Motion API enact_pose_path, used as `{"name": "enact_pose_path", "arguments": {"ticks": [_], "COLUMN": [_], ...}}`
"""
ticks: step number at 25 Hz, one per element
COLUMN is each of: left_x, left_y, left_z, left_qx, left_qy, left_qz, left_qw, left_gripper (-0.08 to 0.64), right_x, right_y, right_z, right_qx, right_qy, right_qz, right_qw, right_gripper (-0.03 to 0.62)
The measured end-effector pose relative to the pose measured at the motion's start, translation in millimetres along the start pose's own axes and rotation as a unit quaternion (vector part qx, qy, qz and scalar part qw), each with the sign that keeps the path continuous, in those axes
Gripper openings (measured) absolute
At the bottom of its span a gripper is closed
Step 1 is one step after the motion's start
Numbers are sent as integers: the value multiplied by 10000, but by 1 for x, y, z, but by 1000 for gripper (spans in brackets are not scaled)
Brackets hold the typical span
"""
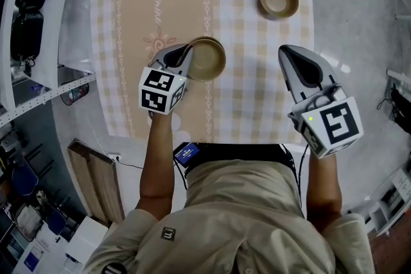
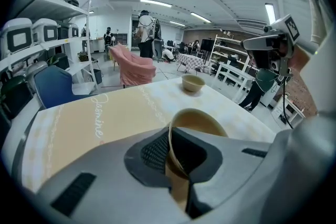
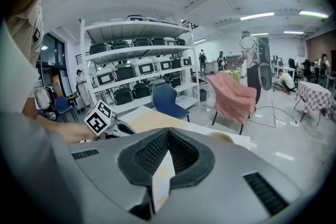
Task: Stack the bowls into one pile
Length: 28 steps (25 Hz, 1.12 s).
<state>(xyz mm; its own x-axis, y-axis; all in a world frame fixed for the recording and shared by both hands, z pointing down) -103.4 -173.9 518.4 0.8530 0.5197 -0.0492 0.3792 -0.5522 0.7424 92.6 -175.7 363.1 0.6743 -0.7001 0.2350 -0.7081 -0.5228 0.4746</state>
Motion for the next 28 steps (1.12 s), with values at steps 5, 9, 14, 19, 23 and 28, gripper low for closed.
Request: {"name": "enact_pose_path", "arguments": {"ticks": [5,9,14,19,23,28], "left_x": [-1,-2,-4,-5,-4,-2], "left_y": [4,8,11,13,13,13], "left_z": [-4,-7,-9,-9,-10,-10], "left_qx": [-5,-41,-16,42,107,170], "left_qy": [-22,46,39,148,233,318], "left_qz": [49,119,154,177,185,158], "left_qw": [10000,9999,9999,9997,9995,9992], "left_gripper": [20,20,20,20,20,20], "right_x": [0,-1,-2,-2,-3,-4], "right_y": [5,10,14,18,21,25], "right_z": [-6,-7,-11,-12,-14,-17], "right_qx": [-90,-50,-135,-135,-164,-193], "right_qy": [-25,95,92,139,147,153], "right_qz": [52,98,139,153,183,219], "right_qw": [9999,9999,9998,9997,9996,9995], "right_gripper": [3,3,3,3,3,3]}}
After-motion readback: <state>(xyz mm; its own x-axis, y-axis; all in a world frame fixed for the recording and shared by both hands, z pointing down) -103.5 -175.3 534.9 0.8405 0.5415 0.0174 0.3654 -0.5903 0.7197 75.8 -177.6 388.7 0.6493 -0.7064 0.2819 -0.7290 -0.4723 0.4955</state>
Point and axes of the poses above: the fingertips, and each gripper's own axes: y forward along the fingers, x to its right, z out of its top, the point moved 1 cm from there along -y, backward along the fingers, and after that the axes turned 8 degrees about z, right-handed, at the moved point
